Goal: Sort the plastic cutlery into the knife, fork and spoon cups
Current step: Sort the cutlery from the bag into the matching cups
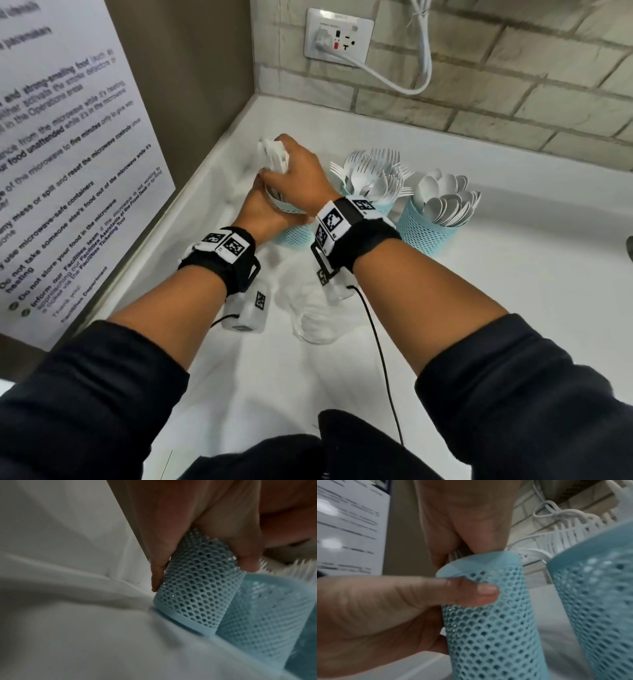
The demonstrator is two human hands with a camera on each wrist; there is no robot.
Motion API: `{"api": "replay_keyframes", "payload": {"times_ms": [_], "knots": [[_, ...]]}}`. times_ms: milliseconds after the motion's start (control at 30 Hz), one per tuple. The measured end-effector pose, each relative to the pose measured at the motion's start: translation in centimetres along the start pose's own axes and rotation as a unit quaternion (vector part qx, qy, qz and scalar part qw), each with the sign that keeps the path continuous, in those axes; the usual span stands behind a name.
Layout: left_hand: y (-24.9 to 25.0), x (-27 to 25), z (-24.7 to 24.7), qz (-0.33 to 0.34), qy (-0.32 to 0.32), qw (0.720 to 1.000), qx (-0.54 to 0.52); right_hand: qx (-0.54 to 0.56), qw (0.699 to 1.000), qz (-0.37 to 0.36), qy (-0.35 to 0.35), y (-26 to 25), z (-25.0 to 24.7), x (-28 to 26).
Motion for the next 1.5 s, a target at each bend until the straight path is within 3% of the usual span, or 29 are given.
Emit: {"api": "replay_keyframes", "payload": {"times_ms": [100, 200, 400, 500, 633, 733, 833, 933, 1033, 1100, 1167, 1267, 1367, 1500], "knots": [[-0.8, 0.3, -0.5, -0.011, -0.004, 1.0, -0.009, 0.096, 0.991, 0.042, 0.08, 1.1, -0.9, 0.1], [-1.2, 0.8, -0.5, -0.03, -0.019, 0.999, -0.011, 0.091, 0.987, 0.045, 0.123, 1.5, -1.1, 0.4], [-1.0, 1.4, -0.4, -0.022, -0.051, 0.997, 0.06, -0.005, 0.989, 0.112, 0.093, 2.3, -0.1, 1.9], [-1.2, 1.8, -0.3, -0.028, -0.052, 0.995, 0.077, -0.099, 0.99, 0.1, -0.005, 2.1, 1.5, 2.2], [-1.1, 1.6, -0.5, -0.034, -0.038, 0.996, 0.071, -0.077, 0.985, 0.136, 0.069, 2.7, 0.5, 2.4], [-1.3, 1.8, -1.0, -0.015, -0.014, 0.993, 0.116, -0.122, 0.985, 0.117, 0.013, 2.4, 1.5, 2.7], [-1.4, 1.9, -0.5, -0.013, -0.043, 0.997, 0.066, -0.018, 0.995, 0.072, 0.066, 1.5, 0.6, 2.3], [-2.0, 1.8, -0.5, -0.027, -0.041, 0.998, 0.041, 0.113, 0.982, 0.061, 0.137, 1.8, -0.7, 1.6], [-2.2, 1.9, -0.4, -0.029, -0.039, 0.998, 0.03, 0.147, 0.974, 0.008, 0.175, 1.7, -1.2, 1.1], [-2.3, 2.1, -0.4, -0.028, -0.04, 0.998, 0.033, 0.103, 0.976, -0.027, 0.19, 1.4, -1.1, 1.0], [-2.3, 2.2, -0.3, -0.025, -0.043, 0.998, 0.038, 0.042, 0.979, -0.014, 0.198, 1.4, -1.0, 1.2], [-2.2, 2.4, -0.4, -0.012, -0.033, 0.998, 0.056, -0.041, 0.986, 0.039, 0.156, 2.2, -0.3, 2.3], [-1.9, 2.5, -0.3, -0.003, -0.042, 0.998, 0.055, -0.132, 0.983, 0.023, 0.123, 1.8, 0.5, 2.9], [-1.2, 2.2, 0.0, 0.019, -0.068, 0.997, 0.035, -0.11, 0.985, -0.013, 0.135, 0.8, 0.4, 3.3]]}}
Point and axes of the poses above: each hand's wrist, its own x-axis towards the middle knuckle, its own z-axis out of the palm, y = z × x, the point moved 7 cm from there along x, towards the middle knuckle, and after that the axes turned 1 degree about x, right-handed, at the moved point
